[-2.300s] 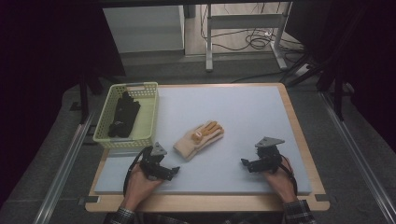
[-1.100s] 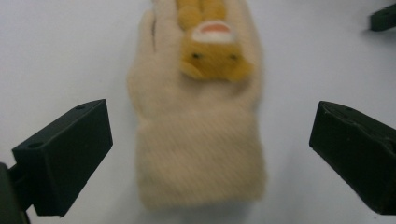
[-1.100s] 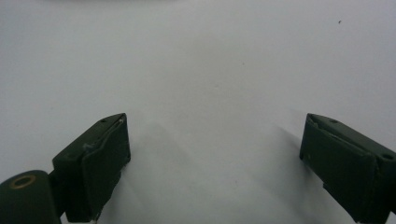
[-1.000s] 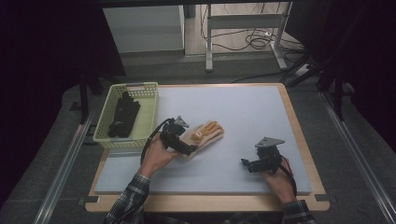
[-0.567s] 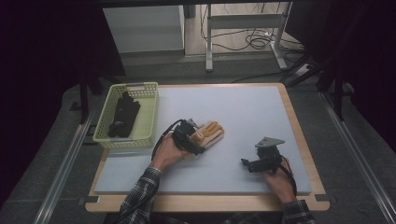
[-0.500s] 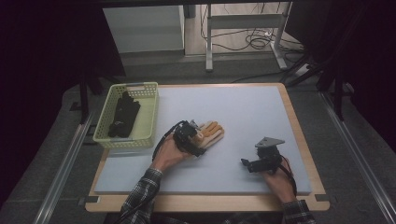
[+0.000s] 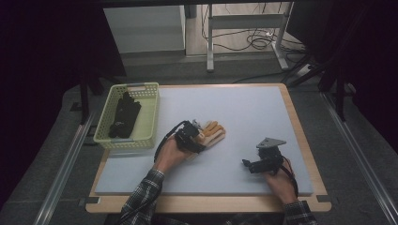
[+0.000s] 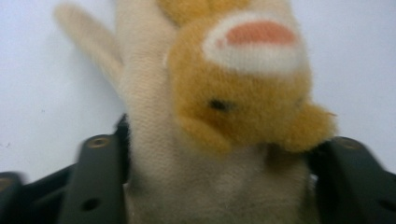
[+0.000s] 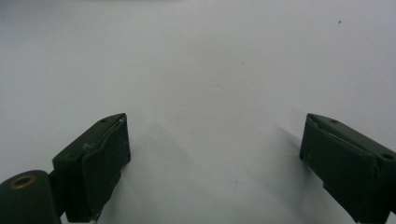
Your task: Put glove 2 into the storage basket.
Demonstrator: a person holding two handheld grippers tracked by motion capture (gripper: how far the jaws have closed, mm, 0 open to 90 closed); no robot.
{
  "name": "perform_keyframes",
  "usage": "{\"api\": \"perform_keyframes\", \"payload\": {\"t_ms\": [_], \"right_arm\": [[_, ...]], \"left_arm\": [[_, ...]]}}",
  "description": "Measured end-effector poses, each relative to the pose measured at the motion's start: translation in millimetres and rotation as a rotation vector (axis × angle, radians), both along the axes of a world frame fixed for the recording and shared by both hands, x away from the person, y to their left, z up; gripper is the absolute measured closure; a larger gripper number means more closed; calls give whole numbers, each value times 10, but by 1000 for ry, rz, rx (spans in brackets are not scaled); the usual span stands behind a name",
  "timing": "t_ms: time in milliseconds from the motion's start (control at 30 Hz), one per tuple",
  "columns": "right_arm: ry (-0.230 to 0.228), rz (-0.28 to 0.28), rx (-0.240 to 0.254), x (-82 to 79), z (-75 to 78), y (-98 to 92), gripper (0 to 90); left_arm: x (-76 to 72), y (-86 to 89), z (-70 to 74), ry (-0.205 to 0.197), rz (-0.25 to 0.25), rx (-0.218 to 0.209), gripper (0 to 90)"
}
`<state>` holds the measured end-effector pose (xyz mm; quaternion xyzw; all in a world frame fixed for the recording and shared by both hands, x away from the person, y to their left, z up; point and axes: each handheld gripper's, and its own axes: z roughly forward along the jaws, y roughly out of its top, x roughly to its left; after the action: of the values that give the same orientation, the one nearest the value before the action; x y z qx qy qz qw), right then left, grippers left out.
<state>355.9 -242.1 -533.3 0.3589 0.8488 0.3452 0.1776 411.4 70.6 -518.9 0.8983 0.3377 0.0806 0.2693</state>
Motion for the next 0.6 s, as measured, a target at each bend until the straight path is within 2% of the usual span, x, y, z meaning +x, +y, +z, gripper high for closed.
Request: {"api": "perform_keyframes", "payload": {"t_ms": [67,200,333,433,600], "right_arm": [[0,0,0,0,0,0,83],[0,0,0,0,0,0,82],[0,0,0,0,0,0,82],[0,-1,0,0,0,0,82],[0,0,0,0,0,-1,83]], "left_arm": [[-18,-19,12,2,12,6,496],[-37,-43,33,-6,26,22,568],[-23,-9,75,-6,53,4,576],[-10,38,170,-24,84,-2,574],[29,134,418,-59,133,-12,568]]}}
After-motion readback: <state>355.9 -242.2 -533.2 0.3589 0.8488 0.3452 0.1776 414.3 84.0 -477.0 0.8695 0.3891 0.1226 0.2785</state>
